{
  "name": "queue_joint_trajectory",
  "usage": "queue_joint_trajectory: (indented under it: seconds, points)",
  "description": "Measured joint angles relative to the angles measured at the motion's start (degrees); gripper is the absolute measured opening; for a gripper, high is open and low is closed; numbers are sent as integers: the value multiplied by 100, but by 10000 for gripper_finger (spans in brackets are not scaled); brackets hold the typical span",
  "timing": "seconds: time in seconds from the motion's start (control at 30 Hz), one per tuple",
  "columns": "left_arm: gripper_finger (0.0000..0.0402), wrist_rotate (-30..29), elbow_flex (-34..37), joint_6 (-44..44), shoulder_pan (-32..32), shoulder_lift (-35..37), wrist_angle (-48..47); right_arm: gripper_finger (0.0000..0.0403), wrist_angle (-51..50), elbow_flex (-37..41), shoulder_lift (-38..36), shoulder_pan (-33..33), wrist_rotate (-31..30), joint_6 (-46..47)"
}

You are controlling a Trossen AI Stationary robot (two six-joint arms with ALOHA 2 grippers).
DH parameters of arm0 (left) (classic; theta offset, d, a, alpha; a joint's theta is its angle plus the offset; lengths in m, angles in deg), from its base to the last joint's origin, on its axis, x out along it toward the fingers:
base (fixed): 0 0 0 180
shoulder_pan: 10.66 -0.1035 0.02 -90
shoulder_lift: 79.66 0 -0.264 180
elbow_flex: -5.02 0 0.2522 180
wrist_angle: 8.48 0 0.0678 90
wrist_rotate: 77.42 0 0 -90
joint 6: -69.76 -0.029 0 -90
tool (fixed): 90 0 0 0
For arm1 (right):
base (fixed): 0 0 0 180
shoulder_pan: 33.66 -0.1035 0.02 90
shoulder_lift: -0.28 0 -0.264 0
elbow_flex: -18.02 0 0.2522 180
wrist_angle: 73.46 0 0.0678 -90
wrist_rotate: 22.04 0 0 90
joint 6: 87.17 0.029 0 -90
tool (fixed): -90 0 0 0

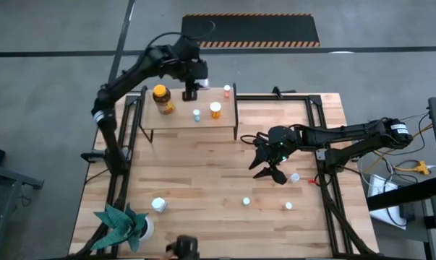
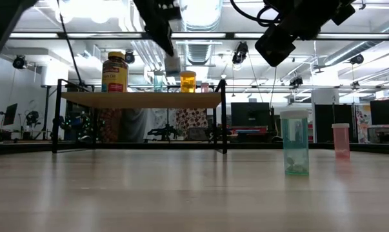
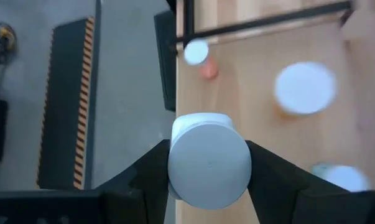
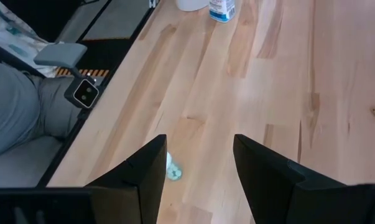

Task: Pick and place medicine bottles onto shelf by color
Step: Put the right white pill bottle on the shelf

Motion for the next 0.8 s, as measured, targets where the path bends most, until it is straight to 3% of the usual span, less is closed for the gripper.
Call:
queue_joint_trajectory:
  seconds: [0.3,0.8]
  points:
    - [157,11,-9,-370,-273,-721,1,176,39,4,0,0,0,0]
    - [157,449,7,202,-309,-812,-58,176,57,11,0,0,2,14]
